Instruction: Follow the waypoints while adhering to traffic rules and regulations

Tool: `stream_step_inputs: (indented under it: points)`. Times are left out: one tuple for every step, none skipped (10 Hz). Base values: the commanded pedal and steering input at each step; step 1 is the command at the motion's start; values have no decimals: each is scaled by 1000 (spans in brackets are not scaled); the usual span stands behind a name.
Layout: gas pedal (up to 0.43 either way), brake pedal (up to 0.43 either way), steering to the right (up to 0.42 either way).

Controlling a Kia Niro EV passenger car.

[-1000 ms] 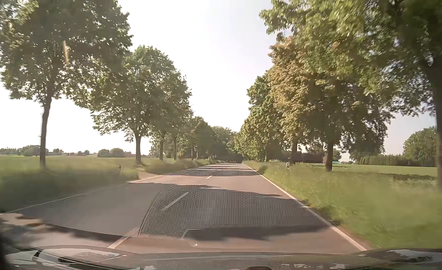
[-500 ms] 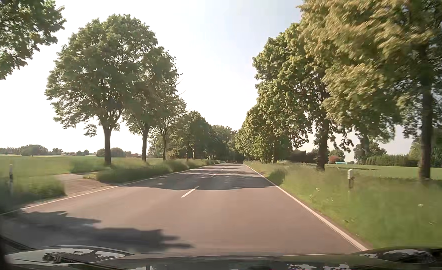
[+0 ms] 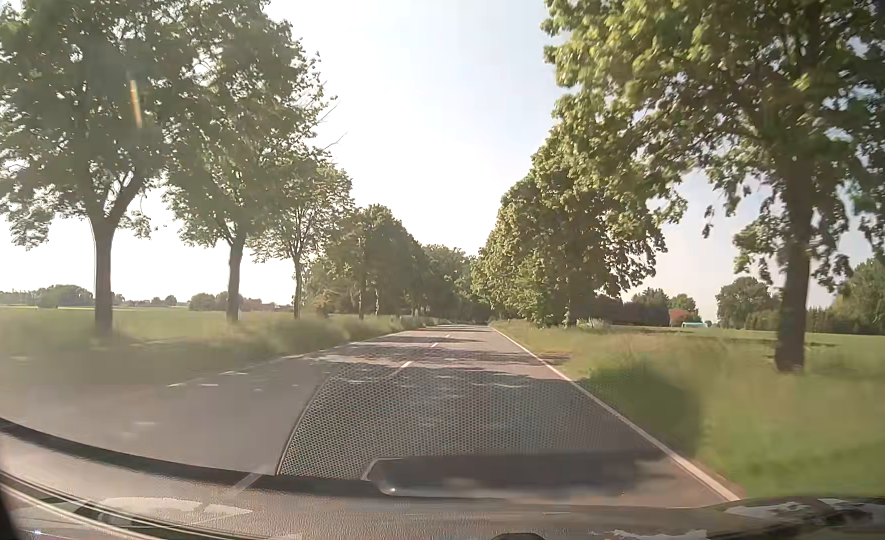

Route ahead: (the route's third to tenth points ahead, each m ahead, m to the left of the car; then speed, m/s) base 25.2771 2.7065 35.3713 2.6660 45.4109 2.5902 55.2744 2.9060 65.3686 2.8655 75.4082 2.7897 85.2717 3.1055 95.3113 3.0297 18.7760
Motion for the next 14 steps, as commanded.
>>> stream_step_inputs:
  points:
    - [220, 0, 3]
    - [220, 0, 3]
    - [220, 0, 4]
    - [220, 0, 4]
    - [220, 0, 3]
    - [220, 0, 3]
    - [220, 0, 2]
    - [220, 0, 2]
    - [220, 0, 2]
    - [220, 0, 2]
    - [220, 0, 2]
    - [220, 0, 2]
    - [220, 0, 2]
    - [220, 0, 2]
